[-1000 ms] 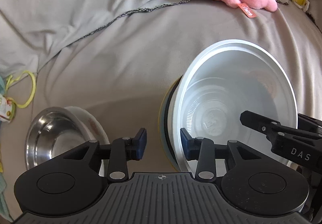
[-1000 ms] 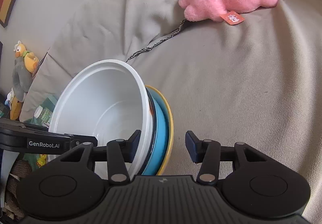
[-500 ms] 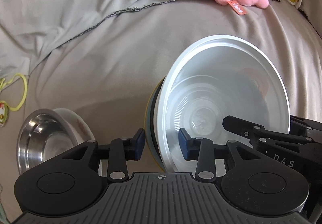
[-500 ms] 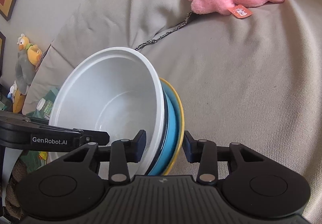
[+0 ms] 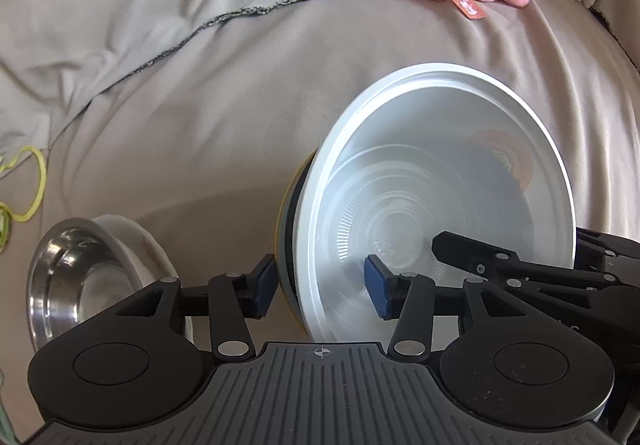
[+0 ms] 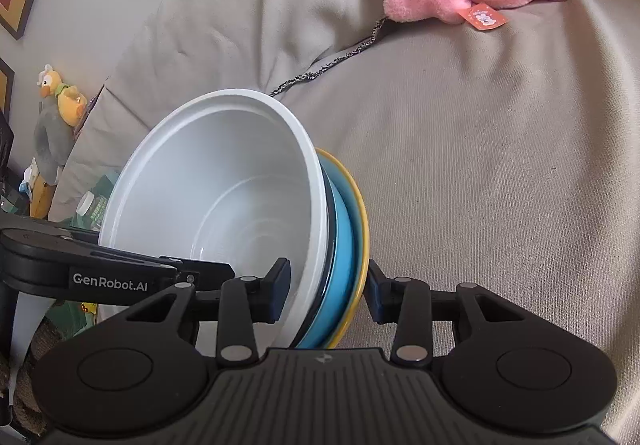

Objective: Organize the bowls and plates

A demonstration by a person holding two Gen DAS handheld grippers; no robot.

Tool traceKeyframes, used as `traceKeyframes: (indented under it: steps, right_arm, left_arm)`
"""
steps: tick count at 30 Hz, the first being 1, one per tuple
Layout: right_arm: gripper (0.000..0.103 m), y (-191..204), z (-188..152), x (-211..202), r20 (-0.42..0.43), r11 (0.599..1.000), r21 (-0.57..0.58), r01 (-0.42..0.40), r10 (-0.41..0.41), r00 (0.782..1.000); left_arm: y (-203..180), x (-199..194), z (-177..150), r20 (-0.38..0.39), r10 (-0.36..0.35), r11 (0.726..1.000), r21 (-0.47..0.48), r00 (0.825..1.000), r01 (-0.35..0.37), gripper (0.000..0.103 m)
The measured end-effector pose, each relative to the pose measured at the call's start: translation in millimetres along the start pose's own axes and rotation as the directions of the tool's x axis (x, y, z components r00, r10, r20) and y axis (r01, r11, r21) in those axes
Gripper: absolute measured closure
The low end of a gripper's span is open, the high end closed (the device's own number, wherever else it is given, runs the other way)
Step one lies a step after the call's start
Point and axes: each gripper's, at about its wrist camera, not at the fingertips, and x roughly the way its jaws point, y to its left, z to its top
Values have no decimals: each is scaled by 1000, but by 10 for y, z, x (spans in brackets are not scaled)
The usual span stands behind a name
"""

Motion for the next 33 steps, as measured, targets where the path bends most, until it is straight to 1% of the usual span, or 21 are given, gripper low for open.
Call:
traceKeyframes:
  steps: [6, 9, 12, 16, 18, 21, 22, 25, 29, 33]
  right_arm:
    - [66, -152, 58, -11, 11, 998, 56, 28, -29, 1000]
    - [66, -266, 98, -20, 10, 994, 104, 15, -16, 1000]
    - [66, -291, 111, -21, 11, 993, 111, 27, -28, 1000]
    - [66, -232, 99, -20, 16, 996, 82, 33, -34, 999]
    - [66, -212, 87, -35, 8, 997, 77, 14, -15, 1000]
    - [66, -181, 68, 11, -33, 996, 76, -43, 46, 998]
    - [65, -156, 57, 33, -44, 996, 69, -52, 55, 998]
    - [65, -113, 50, 39, -45, 997, 57, -53, 55, 997]
    - [65, -197, 81, 50, -53, 991, 109, -75, 81, 995]
    - [66, -181, 61, 58, -61, 991, 103, -83, 90, 994]
  left_arm:
    - [-54, -118, 97, 22, -26, 1000, -12, 999, 26, 51]
    - [-87, -95, 104, 26, -14, 1000, 7, 1000, 14, 50]
    - [-107, -29, 83, 0, -7, 1000, 10, 1000, 7, 45]
    - [-147, 13, 61, -5, 3, 999, 37, 1000, -2, 36]
    - [-140, 35, 61, -8, 4, 999, 40, 1000, -4, 35]
    - [-102, 51, 62, -14, -1, 1000, 27, 1000, 1, 36]
    - [-93, 46, 61, -15, 1, 1000, 24, 1000, 0, 38]
    - [-81, 45, 64, -21, 5, 1000, 31, 1000, -4, 41]
    - [-106, 41, 47, -29, 25, 998, 60, 999, -23, 41]
    - [-89, 43, 40, -42, 27, 999, 39, 999, -25, 42]
